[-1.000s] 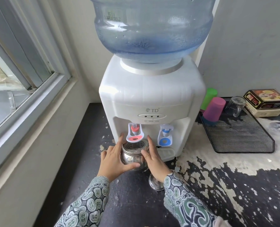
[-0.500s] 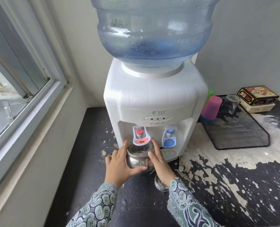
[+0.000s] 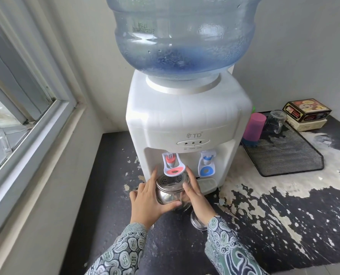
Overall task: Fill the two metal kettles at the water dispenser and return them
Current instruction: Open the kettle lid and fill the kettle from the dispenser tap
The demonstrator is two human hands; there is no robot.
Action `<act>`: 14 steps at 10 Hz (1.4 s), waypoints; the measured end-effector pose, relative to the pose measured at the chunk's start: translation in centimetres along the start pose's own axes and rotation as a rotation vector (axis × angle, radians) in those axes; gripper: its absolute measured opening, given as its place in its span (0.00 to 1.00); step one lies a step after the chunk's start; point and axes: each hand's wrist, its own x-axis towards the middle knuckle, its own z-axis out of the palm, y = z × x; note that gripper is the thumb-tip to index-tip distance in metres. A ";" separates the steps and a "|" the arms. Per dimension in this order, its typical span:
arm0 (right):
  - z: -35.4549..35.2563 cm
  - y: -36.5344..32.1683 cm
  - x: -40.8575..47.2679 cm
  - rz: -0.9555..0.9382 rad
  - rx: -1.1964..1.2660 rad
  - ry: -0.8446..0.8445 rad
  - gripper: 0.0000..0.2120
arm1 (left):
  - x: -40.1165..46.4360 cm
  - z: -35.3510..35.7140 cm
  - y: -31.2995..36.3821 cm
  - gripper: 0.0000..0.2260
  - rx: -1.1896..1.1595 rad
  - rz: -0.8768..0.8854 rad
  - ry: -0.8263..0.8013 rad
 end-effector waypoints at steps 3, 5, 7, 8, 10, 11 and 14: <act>0.1 0.0 0.0 0.016 0.020 0.000 0.30 | -0.1 -0.1 0.0 0.54 -0.004 0.003 -0.003; 0.1 0.0 0.1 0.024 0.043 -0.002 0.30 | 0.0 0.0 0.0 0.54 -0.018 0.003 -0.004; 0.0 0.3 0.2 -0.015 -0.053 0.043 0.22 | 0.0 -0.2 0.1 0.54 -0.013 -0.009 -0.012; 0.0 -0.4 0.0 -0.107 -0.256 0.231 0.16 | 0.0 -0.3 0.0 0.54 -0.018 -0.008 -0.020; 1.0 -4.7 -1.0 -0.314 -0.192 0.401 0.14 | 0.1 -0.2 -0.1 0.54 -0.030 -0.003 -0.026; 1.0 -6.6 -0.7 -0.291 -0.168 0.353 0.17 | 0.1 -0.3 -0.1 0.54 -0.043 -0.004 -0.031; 0.7 -7.6 0.5 -0.153 -0.145 0.309 0.18 | 0.0 -0.6 0.0 0.54 -0.037 0.001 -0.039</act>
